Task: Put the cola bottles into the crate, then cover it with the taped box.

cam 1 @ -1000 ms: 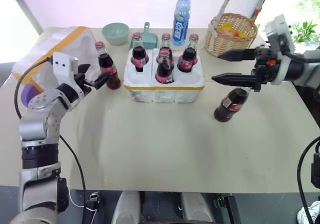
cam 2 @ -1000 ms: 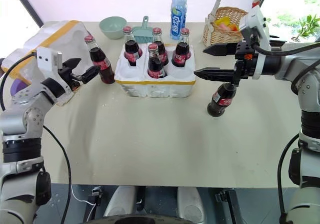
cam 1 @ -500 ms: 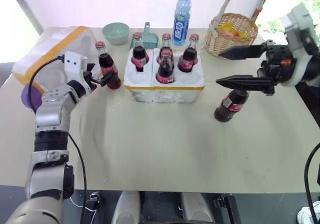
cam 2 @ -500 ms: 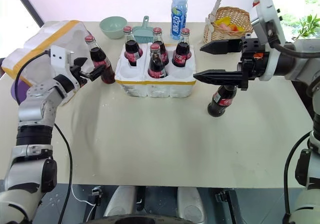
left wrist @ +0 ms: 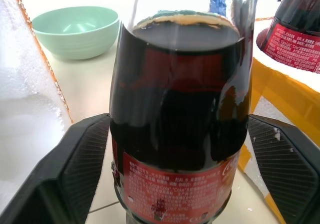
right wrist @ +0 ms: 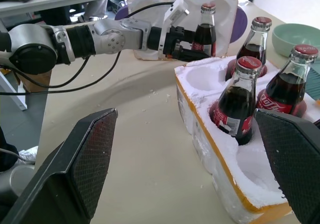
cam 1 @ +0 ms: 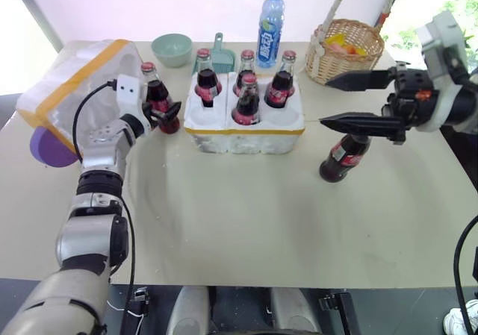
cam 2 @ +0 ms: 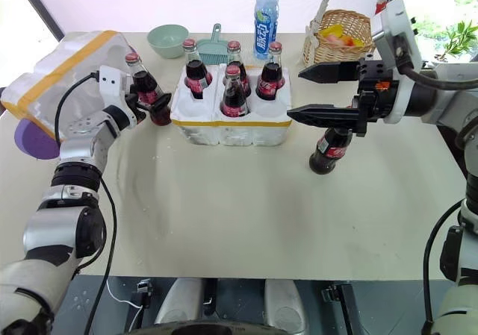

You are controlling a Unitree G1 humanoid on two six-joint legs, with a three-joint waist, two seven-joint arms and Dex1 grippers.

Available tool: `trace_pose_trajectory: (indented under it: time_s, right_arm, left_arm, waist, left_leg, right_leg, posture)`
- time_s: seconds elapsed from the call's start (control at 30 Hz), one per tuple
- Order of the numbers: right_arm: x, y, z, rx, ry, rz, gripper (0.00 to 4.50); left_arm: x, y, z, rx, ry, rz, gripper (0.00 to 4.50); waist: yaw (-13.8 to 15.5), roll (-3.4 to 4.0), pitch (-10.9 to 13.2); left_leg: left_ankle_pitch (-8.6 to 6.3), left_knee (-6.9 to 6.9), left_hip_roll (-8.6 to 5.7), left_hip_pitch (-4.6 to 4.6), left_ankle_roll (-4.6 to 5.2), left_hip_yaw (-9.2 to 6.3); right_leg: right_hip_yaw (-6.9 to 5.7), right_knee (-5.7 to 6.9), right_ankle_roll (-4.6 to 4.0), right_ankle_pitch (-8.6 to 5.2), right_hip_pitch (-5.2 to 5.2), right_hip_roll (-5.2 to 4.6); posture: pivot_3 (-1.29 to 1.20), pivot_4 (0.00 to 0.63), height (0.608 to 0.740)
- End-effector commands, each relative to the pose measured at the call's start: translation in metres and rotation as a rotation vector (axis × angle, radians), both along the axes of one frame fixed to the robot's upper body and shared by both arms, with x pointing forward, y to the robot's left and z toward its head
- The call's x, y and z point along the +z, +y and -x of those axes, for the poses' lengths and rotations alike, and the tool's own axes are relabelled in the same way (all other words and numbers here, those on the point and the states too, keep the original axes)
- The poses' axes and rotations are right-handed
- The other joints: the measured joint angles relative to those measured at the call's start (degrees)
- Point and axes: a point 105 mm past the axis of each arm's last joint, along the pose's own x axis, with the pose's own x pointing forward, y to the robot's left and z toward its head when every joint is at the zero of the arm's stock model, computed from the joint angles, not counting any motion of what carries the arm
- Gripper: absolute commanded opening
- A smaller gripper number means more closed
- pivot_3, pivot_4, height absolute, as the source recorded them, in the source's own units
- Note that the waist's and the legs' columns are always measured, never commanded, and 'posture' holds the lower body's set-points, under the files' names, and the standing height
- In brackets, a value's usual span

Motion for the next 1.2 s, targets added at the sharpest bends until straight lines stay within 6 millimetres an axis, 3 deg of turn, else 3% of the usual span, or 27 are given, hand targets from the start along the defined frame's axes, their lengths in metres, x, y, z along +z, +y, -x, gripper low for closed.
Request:
trace_pose_trajectory:
  time_s: [0.03, 0.17, 0.27, 0.47, 0.57, 0.63, 0.73, 0.97, 1.2]
  right_arm:
    - [0.009, -0.001, 0.002, -0.002, -0.043, -0.021, 4.50]
    - [0.010, -0.003, 0.002, -0.012, -0.046, -0.031, 4.50]
    - [0.011, -0.005, 0.000, -0.023, -0.049, -0.035, 4.50]
    - [0.007, -0.008, 0.000, -0.044, -0.048, -0.035, 4.50]
    - [0.006, -0.009, -0.002, -0.054, -0.048, -0.041, 4.50]
    - [0.004, -0.009, -0.003, -0.059, -0.047, -0.047, 4.50]
    - [0.003, -0.009, -0.004, -0.067, -0.048, -0.051, 4.50]
    - [-0.001, -0.011, -0.006, -0.098, -0.045, -0.056, 4.50]
    - [-0.006, -0.013, -0.005, -0.125, -0.036, -0.061, 4.50]
  left_arm:
    - [0.019, 0.006, 0.002, 0.000, -0.066, -0.010, 2.74]
    - [0.024, 0.021, 0.010, 0.015, -0.065, -0.012, 2.65]
    - [0.038, 0.032, 0.026, -0.020, -0.077, 0.038, 2.65]
    - [0.090, 0.022, 0.091, -0.339, -0.120, 0.134, 2.65]
    - [0.120, 0.011, 0.106, -0.431, -0.160, 0.181, 2.65]
    - [0.135, -0.001, 0.104, -0.458, -0.187, 0.202, 2.65]
    - [0.137, -0.022, 0.089, -0.454, -0.201, 0.183, 2.65]
    - [0.111, -0.050, 0.057, -0.445, -0.159, 0.121, 2.65]
    - [0.089, -0.075, 0.044, -0.466, -0.137, 0.066, 2.65]
  waist:
    - [0.1, 0.00, 0.0]
    - [-0.1, 0.00, 0.0]
    - [-0.7, 0.00, 0.0]
    - [-0.3, -0.09, 0.1]
    - [0.4, -0.10, 0.1]
    - [1.0, -0.11, 0.1]
    - [1.3, -0.12, 0.0]
    - [0.4, -0.13, 0.1]
    - [0.2, -0.11, 0.0]
  left_leg:
    - [0.00, 0.00, 0.00, 0.00, 0.00, 0.00]
    - [0.00, 0.00, 0.00, -0.01, 0.00, 0.00]
    - [0.00, -0.02, 0.05, -0.01, 0.00, 0.03]
    - [0.01, -0.04, 0.13, -0.12, -0.01, -0.01]
    - [0.01, 0.00, 0.10, -0.13, -0.02, 0.01]
    - [0.01, 0.05, 0.06, -0.12, -0.01, -0.04]
    - [0.01, 0.08, 0.01, -0.06, -0.02, -0.02]
    - [0.01, 0.05, 0.01, -0.06, -0.01, -0.01]
    - [0.01, 0.06, -0.01, -0.06, -0.02, -0.01]
  right_leg:
    - [0.00, 0.00, 0.00, 0.00, 0.00, 0.00]
    - [0.00, 0.00, 0.00, 0.00, 0.00, -0.01]
    - [0.03, 0.03, 0.00, 0.00, -0.08, 0.03]
    - [0.03, 0.06, -0.01, 0.00, -0.21, 0.05]
    - [0.02, 0.05, -0.01, 0.00, -0.18, -0.03]
    - [-0.03, 0.03, 0.00, 0.00, -0.08, -0.05]
    - [-0.03, -0.02, 0.03, 0.01, 0.03, -0.05]
    - [-0.01, 0.00, 0.03, 0.02, -0.05, 0.03]
    - [0.00, 0.01, 0.03, 0.02, -0.02, 0.00]
  posture:
    - [0.00, 0.150, 0.740]
    - [0.00, 0.150, 0.740]
    - [0.00, 0.150, 0.740]
    - [0.00, 0.150, 0.740]
    - [0.00, 0.150, 0.740]
    - [0.00, 0.150, 0.740]
    - [0.00, 0.150, 0.740]
    - [0.00, 0.150, 0.740]
    - [0.00, 0.150, 0.740]
